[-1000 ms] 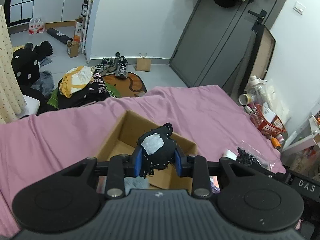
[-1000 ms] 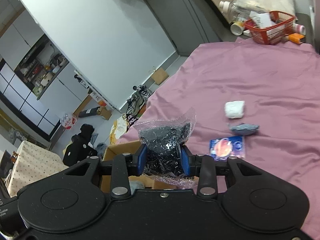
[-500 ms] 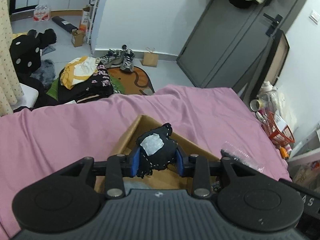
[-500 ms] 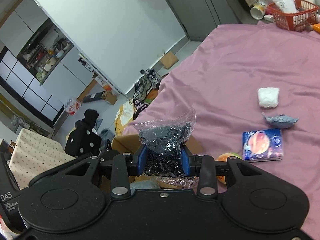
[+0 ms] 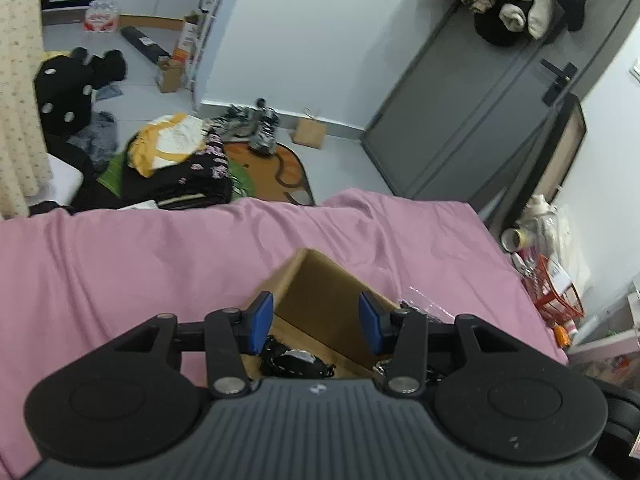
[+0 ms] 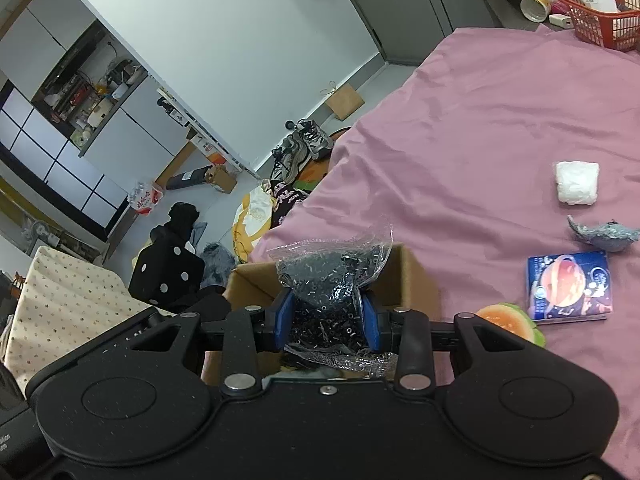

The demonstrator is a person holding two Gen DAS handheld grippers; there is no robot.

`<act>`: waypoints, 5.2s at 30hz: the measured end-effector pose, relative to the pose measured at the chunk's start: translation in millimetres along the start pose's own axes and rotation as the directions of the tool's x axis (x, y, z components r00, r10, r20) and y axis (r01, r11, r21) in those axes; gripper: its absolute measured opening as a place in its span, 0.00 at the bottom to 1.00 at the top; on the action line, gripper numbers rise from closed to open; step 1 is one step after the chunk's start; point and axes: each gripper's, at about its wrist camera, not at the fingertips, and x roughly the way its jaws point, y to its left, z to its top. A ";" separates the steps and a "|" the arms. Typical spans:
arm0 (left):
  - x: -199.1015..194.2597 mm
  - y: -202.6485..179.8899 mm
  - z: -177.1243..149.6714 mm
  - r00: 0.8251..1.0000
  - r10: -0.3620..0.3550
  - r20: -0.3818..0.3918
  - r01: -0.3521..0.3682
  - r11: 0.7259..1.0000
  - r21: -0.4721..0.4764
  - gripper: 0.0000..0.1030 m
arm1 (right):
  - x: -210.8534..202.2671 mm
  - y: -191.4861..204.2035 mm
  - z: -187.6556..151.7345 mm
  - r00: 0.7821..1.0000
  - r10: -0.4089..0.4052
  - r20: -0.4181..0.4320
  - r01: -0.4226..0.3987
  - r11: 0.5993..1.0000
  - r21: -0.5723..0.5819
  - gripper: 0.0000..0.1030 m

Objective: Organize soft objects
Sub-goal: 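Carry both items over the box and release them inside with both tools, then withdraw both tools from the box back toward the remaining items, then lift the burger plush with left tool while right tool lifts grey fish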

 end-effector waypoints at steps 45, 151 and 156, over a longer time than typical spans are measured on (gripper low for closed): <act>-60.1 -89.8 -34.5 0.998 0.063 -0.001 -0.061 0.979 0.195 0.76 | -121.2 -95.9 31.9 0.993 -0.071 0.091 0.070 0.997 0.018 0.95; -83.6 -93.1 -88.4 0.993 0.113 0.044 -0.118 0.984 0.136 0.11 | -75.0 -120.3 12.4 0.956 0.279 0.087 -0.287 0.951 0.110 0.13; -77.3 -80.8 -89.3 0.995 0.102 -0.008 -0.101 0.988 0.119 0.12 | -71.5 -106.0 8.1 0.957 0.281 0.067 -0.286 0.955 0.078 0.13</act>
